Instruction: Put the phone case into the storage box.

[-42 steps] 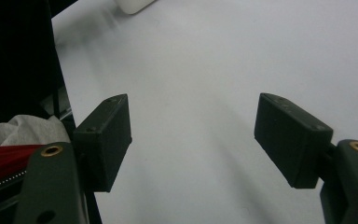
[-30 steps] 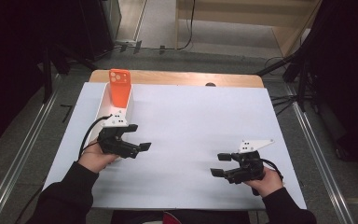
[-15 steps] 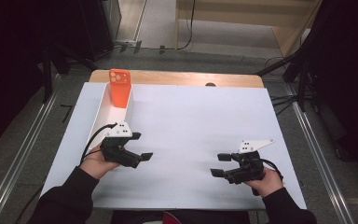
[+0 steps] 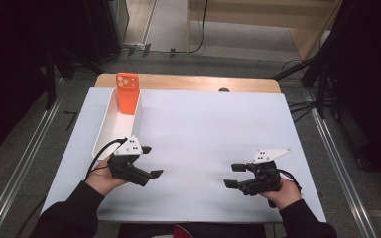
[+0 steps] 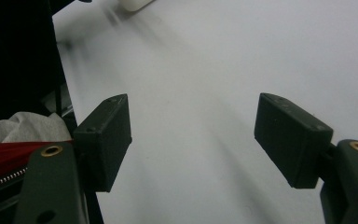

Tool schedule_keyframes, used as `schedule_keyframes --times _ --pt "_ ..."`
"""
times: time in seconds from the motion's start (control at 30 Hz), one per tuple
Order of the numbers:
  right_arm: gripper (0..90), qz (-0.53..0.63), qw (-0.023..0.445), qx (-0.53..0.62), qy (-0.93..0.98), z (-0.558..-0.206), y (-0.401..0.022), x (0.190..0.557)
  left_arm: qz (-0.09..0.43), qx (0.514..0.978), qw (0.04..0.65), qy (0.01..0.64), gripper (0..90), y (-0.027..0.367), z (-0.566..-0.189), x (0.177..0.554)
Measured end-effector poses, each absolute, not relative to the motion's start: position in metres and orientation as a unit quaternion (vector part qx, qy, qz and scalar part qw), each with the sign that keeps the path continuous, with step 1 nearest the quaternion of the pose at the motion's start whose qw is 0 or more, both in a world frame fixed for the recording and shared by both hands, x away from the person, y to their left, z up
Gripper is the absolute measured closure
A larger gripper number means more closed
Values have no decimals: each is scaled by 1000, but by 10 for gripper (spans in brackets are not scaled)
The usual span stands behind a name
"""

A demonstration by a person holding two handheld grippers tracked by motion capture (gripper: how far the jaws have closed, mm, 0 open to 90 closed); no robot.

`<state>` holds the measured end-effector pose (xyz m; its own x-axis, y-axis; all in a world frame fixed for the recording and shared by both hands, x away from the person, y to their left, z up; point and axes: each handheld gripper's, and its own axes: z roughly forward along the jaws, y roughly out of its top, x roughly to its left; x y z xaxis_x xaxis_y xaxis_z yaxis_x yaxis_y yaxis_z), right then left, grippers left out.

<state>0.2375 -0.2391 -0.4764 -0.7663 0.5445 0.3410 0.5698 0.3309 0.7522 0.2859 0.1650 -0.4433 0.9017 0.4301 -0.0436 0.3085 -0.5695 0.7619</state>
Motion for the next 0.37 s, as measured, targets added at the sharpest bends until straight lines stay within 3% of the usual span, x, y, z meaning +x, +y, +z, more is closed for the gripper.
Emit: schedule_keyframes --times 0.37 --pt "262 -467 14 -341 -816 -477 -238 238 72 881 420 207 139 168 -444 282"
